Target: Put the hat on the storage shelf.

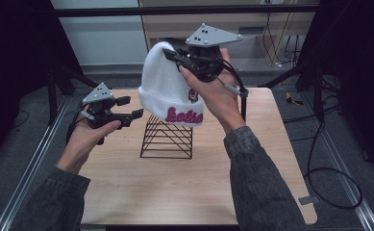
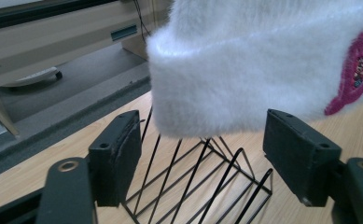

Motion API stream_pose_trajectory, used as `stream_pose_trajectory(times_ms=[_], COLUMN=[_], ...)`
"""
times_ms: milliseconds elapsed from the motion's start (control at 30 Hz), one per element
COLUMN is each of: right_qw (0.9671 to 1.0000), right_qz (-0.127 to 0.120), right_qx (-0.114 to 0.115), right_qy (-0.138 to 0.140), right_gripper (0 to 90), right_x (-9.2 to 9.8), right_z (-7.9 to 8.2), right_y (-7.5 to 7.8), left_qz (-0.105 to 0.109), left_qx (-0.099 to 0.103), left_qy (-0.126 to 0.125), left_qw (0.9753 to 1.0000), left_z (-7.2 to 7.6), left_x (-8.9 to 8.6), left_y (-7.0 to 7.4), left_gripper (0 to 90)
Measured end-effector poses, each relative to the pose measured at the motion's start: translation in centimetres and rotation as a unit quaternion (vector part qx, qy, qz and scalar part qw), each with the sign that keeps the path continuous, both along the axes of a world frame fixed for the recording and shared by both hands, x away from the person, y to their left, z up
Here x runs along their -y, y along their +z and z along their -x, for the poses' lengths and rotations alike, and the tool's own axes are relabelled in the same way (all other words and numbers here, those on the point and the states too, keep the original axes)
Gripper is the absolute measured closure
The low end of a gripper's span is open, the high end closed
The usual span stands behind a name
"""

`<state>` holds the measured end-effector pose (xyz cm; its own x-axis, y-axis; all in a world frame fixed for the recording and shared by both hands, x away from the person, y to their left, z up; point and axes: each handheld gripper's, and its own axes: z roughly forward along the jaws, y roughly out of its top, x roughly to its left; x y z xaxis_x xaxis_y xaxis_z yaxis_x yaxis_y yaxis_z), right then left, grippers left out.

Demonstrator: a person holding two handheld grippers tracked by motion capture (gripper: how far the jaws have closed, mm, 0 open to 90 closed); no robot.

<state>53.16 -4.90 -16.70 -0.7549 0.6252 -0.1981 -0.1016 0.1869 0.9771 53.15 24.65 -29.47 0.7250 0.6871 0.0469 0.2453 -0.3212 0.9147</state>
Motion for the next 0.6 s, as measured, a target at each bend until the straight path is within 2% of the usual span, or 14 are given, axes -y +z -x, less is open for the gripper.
stream_pose_trajectory(times_ms=[167, 333, 467, 533, 600], right_qw=[1.0, 0.9996, 0.9991, 0.999, 0.9988], right_qz=[-0.001, -0.005, 0.0, 0.008, 0.012], right_qx=[-0.002, -0.006, -0.006, -0.006, -0.006], right_qy=[0.008, 0.025, 0.041, 0.044, 0.047], right_gripper=[83.9, 83.9, 83.9, 83.9, 83.9], right_x=[-0.5, -1.1, -1.9, -2.2, -2.3], right_z=[0.0, 0.1, 0.3, 0.3, 0.2], right_y=[-0.1, -0.2, -0.4, -0.5, -0.6], left_qz=[0.0, -0.002, 0.016, 0.026, 0.024], left_qx=[-0.003, -0.012, -0.025, -0.028, -0.031], left_qy=[0.007, -0.006, -0.024, -0.028, -0.035], left_qw=[1.0, 0.9999, 0.9993, 0.9989, 0.9986], left_z=[-0.4, -0.8, -1.2, -1.3, -1.3], left_x=[-0.3, -0.2, 0.0, -0.1, -0.1], left_y=[-0.1, -0.4, -0.6, -0.6, -0.6], left_gripper=[25.7, 21.4, 20.1, 23.9, 32.3])
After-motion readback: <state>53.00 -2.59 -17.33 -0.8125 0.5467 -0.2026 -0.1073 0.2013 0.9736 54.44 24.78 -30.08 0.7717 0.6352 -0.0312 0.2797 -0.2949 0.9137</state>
